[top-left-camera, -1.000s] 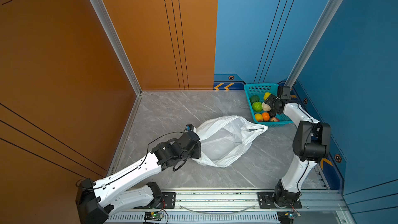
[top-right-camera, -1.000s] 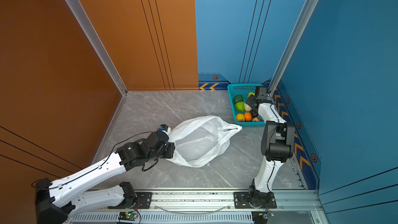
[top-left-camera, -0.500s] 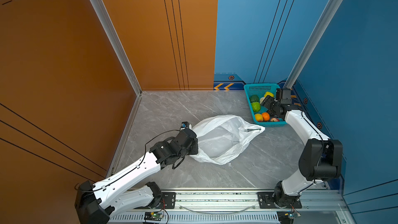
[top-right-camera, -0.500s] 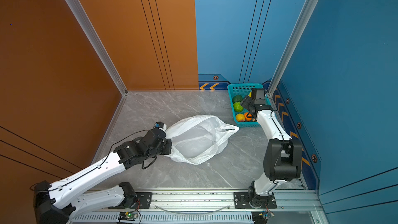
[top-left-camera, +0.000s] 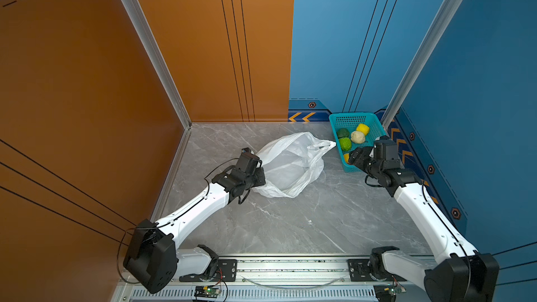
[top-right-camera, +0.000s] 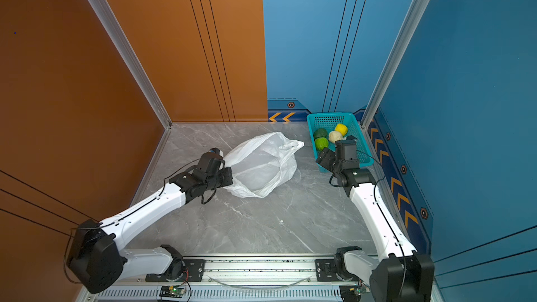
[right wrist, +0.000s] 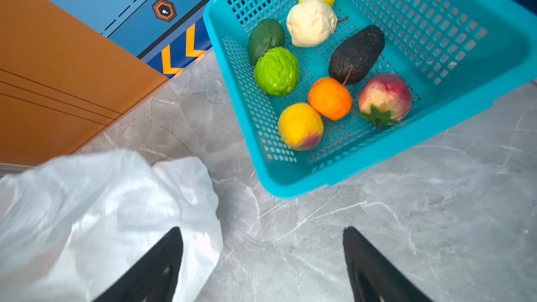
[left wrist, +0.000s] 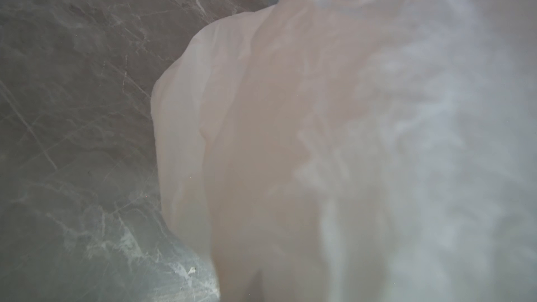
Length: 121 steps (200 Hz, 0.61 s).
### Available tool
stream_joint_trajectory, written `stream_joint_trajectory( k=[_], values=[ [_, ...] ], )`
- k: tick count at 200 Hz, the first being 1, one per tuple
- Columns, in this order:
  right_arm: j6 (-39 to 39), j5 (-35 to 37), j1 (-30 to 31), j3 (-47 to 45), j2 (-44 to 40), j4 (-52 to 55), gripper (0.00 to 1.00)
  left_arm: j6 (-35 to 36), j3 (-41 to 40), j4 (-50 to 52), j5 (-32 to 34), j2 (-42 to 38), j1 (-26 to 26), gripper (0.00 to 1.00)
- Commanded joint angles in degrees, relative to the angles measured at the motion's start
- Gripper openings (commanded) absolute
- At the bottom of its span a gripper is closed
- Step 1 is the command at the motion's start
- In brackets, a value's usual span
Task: Untie the knot of the plastic bag and take out the fruit
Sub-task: Move the plastic bag to the top-center of the table.
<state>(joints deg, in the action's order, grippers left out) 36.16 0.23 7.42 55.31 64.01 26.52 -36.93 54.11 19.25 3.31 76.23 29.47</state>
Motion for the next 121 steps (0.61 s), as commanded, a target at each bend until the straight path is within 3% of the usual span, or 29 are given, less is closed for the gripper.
stream_joint_trajectory(
  k=[1,71,89,121],
  values=[
    [2.82,0.25,2.13,-2.98,-3.16,4.79,0.87,3.8,4.39,-4.98,-6.07,4.31,-2.91,0.0],
    [5.23,1.41,6.93,-6.14,-6.36,5.73,0.89,7.43,13.15,-5.17,-10.79,13.5,-5.53,0.0],
    [4.65,1.61,6.87,-5.69,-6.07,5.73,0.9,7.57,13.47,-4.43,-11.36,13.09,-5.44,0.17],
    [3.73,1.59,6.93,-4.69,-5.31,5.8,0.92,9.23,13.25,-1.31,-9.92,10.12,-4.25,0.6]
  ],
)
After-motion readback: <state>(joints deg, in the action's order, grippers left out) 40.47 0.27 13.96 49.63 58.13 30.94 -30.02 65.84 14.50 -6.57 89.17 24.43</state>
